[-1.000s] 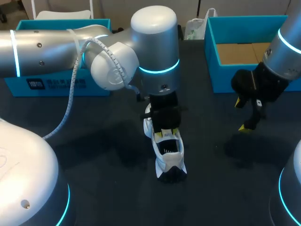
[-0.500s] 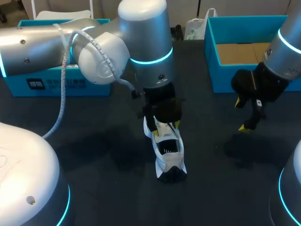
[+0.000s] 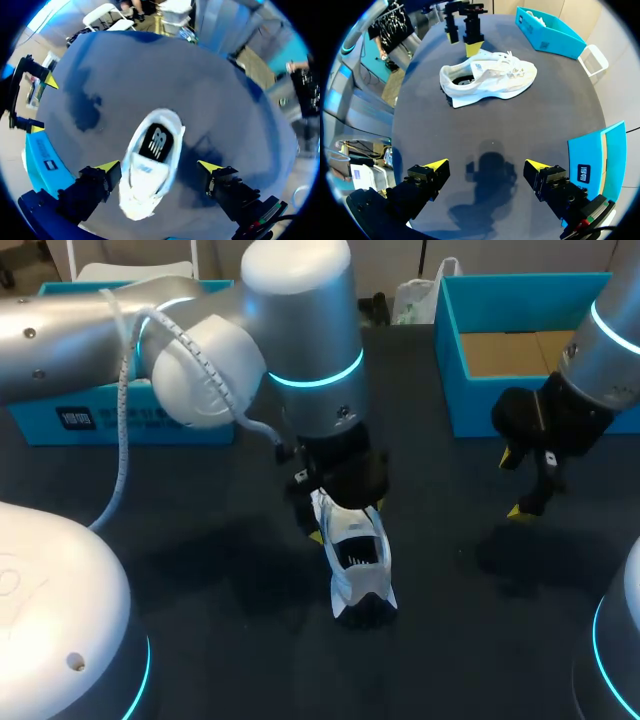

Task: Take the shoe out of the shoebox, open the shoe tongue, remove and reinsert the insole, then place the shoe into the shoebox

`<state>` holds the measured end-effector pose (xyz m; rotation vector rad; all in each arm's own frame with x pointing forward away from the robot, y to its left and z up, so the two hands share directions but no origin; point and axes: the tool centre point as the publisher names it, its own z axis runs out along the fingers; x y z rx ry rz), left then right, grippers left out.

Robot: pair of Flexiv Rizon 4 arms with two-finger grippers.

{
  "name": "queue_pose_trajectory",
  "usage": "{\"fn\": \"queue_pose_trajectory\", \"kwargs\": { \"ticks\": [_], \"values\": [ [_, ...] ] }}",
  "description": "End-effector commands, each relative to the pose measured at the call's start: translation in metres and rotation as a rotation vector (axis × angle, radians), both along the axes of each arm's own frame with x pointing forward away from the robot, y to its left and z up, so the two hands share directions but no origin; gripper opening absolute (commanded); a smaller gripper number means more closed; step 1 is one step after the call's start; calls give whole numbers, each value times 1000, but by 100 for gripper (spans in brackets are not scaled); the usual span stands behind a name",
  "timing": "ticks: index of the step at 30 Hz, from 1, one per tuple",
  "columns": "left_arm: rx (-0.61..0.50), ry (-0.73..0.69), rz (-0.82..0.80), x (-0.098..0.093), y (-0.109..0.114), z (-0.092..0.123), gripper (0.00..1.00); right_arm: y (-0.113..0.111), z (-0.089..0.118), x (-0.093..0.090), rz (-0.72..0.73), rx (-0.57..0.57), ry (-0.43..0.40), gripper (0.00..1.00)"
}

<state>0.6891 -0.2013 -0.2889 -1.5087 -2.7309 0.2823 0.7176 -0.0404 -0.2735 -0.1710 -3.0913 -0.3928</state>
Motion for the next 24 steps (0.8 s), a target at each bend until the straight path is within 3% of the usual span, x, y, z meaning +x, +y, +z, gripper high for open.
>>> {"fn": "queue_pose_trajectory", "kwargs": {
  "ticks": [1,5,19,24],
  "values": [
    [8,14,96,-10,8,-1,100,0,0,0,-1,-2,-1,100],
    [67,-25,315,-21,11,3,100,0,0,0,-1,-2,-1,100],
    [67,-25,315,-21,11,3,100,0,0,0,-1,-2,-1,100],
    [70,19,485,-32,15,-2,100,0,0,0,-1,-2,-1,100]
  ]
}}
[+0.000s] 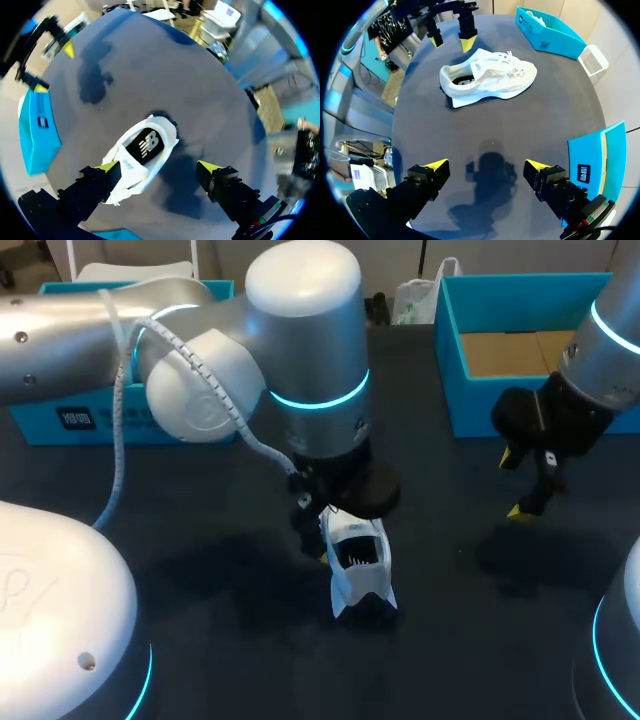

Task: Take the shoe out of the shoebox, open the shoe tongue, remove and reinsert the insole, then place the shoe into the shoebox

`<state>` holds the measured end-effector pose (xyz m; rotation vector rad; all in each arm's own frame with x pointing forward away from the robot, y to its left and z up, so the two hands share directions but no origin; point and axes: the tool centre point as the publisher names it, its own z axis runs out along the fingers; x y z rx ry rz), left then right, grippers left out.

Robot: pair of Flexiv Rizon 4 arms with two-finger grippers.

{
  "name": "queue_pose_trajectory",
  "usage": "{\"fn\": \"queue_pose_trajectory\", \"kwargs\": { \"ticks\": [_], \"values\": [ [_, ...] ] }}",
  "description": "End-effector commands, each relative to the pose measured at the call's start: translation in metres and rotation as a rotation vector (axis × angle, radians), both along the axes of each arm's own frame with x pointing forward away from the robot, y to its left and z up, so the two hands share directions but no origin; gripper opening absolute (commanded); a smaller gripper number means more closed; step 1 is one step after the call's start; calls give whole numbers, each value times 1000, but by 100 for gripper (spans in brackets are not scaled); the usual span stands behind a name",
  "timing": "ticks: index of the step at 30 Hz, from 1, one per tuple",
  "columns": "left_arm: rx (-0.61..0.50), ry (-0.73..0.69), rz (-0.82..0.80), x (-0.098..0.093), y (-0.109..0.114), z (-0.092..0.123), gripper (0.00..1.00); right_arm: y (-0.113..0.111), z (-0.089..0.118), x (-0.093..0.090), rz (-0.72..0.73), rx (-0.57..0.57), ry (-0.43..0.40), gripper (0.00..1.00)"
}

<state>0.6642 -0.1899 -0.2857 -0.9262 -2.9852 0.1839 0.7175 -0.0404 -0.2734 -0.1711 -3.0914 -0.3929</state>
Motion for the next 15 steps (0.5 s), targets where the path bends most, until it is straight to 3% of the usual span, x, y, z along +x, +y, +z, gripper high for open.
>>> {"fn": "queue_pose_trajectory", "kwargs": {
  "ticks": [1,5,15],
  "values": [
    [-8,26,108,-10,4,-6,100,0,0,0,-1,-2,0,100],
    [4,-41,362,-22,-4,-8,100,0,0,0,-1,-2,0,100],
    [8,-33,363,-23,-6,-12,100,0,0,0,-1,-2,0,100]
  ]
}}
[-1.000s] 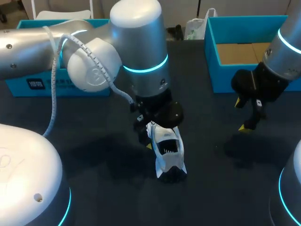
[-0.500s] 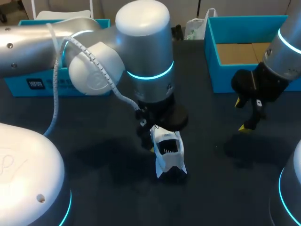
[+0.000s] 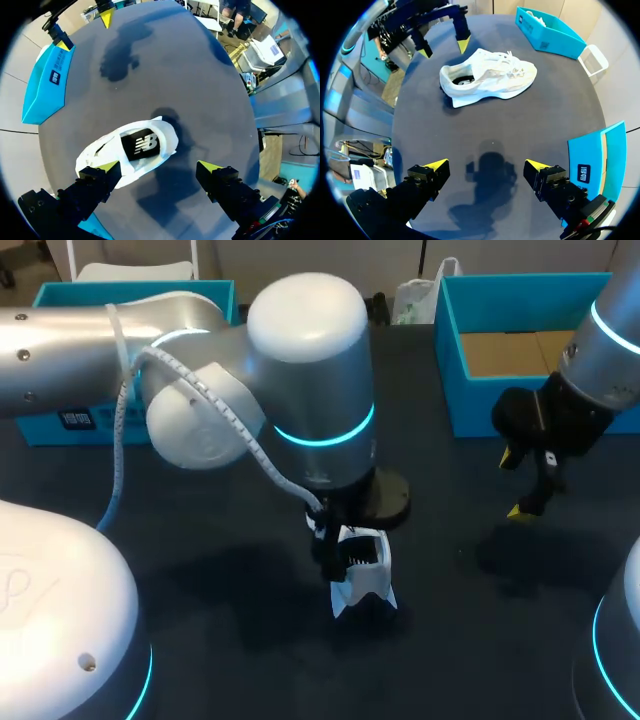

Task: Take the shoe out of the shoebox, open the shoe tongue, remove and reinsert the insole, then place the shoe into the shoebox

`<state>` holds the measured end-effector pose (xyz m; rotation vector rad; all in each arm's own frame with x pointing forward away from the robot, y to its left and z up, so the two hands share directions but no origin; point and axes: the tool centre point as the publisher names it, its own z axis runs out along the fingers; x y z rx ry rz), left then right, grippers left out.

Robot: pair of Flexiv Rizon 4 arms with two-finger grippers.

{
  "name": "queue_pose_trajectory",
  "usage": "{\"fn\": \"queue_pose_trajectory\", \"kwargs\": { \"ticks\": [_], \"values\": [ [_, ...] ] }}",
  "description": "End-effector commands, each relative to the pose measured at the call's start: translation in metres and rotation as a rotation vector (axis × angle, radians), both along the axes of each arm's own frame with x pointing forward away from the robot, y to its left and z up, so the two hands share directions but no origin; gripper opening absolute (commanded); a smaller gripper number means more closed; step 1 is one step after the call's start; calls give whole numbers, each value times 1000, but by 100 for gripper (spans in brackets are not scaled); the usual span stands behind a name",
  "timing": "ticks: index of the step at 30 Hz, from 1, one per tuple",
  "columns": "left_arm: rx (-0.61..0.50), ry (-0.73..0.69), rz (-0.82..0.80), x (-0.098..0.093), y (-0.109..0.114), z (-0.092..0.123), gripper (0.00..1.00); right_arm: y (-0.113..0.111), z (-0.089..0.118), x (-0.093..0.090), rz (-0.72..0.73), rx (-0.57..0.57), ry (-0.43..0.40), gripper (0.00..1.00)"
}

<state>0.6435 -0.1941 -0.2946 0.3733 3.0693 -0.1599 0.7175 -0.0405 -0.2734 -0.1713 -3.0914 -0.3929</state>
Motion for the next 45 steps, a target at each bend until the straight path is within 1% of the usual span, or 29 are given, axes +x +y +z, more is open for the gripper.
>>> {"fn": "queue_pose_trajectory", "kwargs": {
  "ticks": [1,2,6,8,10,13,21,30,37,45],
  "values": [
    [0,28,22,-2,-3,-5,100,0,0,0,-1,-2,0,100],
    [-5,52,24,-2,-4,-8,100,0,0,0,-1,-2,0,100],
    [-11,59,84,-4,-10,-17,100,0,0,0,-1,-2,0,100],
    [-18,54,141,-4,-14,-21,100,0,0,0,-1,-2,0,100],
    [-47,56,180,-6,-16,-25,100,0,0,0,-1,-2,0,100],
    [-55,66,207,-11,-21,-30,100,0,0,0,-1,-2,0,100],
    [-40,51,234,-20,-27,-41,100,0,0,0,-1,-2,0,100],
    [-12,55,286,-19,-36,-65,100,0,0,0,-1,-2,0,100],
    [9,98,318,-17,-41,-84,100,0,0,0,-1,-2,0,100],
    [20,106,346,-21,-39,-92,100,0,0,0,-1,-2,0,100]
  ]
}}
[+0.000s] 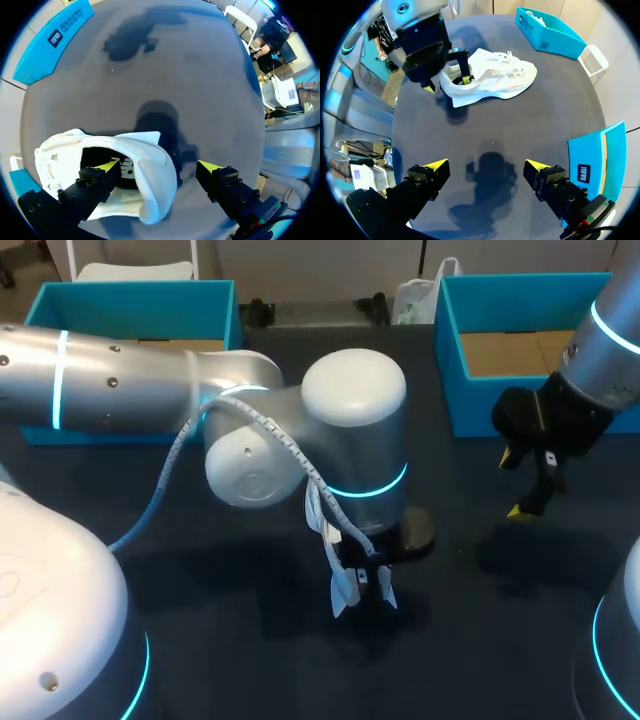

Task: Take the shoe out of the shoebox, open the shoe tongue, remove and reinsert the insole, then place the shoe into the shoebox

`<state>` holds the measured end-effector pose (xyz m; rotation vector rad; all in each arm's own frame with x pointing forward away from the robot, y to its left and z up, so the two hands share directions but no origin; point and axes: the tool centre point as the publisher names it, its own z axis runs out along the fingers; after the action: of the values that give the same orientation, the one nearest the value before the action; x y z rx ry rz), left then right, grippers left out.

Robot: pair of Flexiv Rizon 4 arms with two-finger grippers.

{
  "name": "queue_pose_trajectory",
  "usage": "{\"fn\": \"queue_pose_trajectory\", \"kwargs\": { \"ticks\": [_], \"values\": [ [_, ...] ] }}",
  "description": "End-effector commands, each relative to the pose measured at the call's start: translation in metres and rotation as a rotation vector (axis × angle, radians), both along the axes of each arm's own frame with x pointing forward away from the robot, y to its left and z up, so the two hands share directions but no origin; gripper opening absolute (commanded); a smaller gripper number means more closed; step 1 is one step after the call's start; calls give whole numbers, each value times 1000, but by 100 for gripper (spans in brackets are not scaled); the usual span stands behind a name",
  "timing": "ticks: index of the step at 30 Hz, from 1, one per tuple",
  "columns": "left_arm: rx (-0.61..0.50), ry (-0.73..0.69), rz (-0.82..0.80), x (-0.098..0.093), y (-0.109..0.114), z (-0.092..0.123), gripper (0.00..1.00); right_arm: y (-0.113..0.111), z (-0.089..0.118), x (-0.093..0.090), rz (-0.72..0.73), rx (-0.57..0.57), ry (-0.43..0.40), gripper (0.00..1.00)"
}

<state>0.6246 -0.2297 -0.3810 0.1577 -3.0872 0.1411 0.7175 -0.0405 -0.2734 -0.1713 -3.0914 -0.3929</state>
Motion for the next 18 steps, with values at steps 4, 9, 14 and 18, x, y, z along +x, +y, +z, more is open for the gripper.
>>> {"fn": "queue_pose_trajectory", "kwargs": {
  "ticks": [4,9,14,18],
  "values": [
    [15,-18,21,-4,-4,-8,95,0,0,0,-1,-2,0,100],
    [19,-27,38,-9,-2,-9,87,0,0,0,-1,-2,0,100],
    [30,-34,53,-12,-2,-12,48,0,0,0,-1,-2,0,100],
    [36,-36,62,-12,-2,-13,0,0,0,0,-1,-2,0,100]
  ]
}}
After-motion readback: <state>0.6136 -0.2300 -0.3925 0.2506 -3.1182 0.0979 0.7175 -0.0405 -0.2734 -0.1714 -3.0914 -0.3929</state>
